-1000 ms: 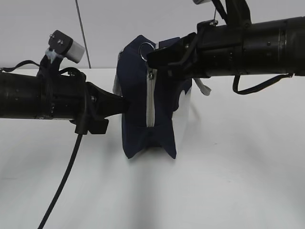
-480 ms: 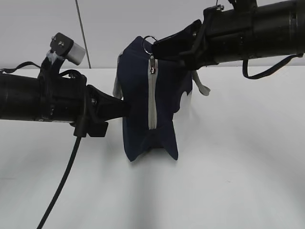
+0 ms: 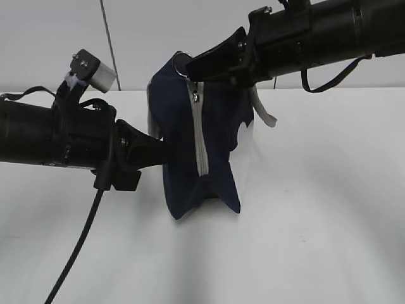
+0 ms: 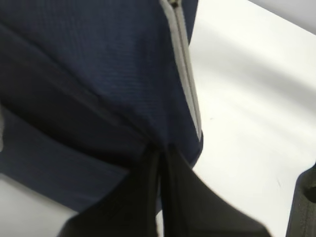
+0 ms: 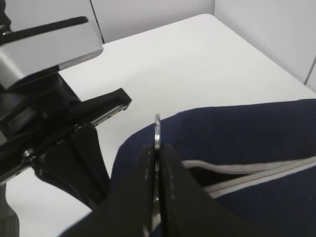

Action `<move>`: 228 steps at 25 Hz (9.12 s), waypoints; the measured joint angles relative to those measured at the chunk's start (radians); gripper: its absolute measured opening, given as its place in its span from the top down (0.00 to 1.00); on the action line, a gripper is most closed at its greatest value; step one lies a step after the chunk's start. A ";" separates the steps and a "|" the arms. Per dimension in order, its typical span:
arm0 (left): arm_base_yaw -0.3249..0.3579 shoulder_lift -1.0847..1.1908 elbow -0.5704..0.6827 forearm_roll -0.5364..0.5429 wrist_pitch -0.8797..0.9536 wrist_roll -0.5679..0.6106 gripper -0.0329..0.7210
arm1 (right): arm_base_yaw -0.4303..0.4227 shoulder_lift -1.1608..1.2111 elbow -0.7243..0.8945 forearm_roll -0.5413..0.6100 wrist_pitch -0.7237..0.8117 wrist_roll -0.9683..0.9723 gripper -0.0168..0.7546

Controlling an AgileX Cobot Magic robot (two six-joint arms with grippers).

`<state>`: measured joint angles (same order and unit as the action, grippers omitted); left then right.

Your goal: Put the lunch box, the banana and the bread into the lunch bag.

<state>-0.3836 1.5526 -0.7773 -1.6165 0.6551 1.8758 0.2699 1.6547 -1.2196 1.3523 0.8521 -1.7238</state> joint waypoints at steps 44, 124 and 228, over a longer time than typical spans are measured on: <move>-0.006 0.000 -0.001 0.208 0.076 -0.151 0.96 | -0.087 0.218 -0.264 -0.026 0.041 0.081 1.00; 0.249 0.212 -0.449 0.187 0.142 -1.124 0.44 | -0.225 0.570 -0.649 -0.049 0.283 0.063 1.00; 0.150 0.458 -0.859 0.605 0.363 -1.511 0.96 | -0.208 0.790 -0.795 0.189 0.363 -0.273 1.00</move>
<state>-0.2335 2.0102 -1.6359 -1.0114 1.0178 0.3652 0.0620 2.4450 -2.0145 1.5409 1.2154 -1.9963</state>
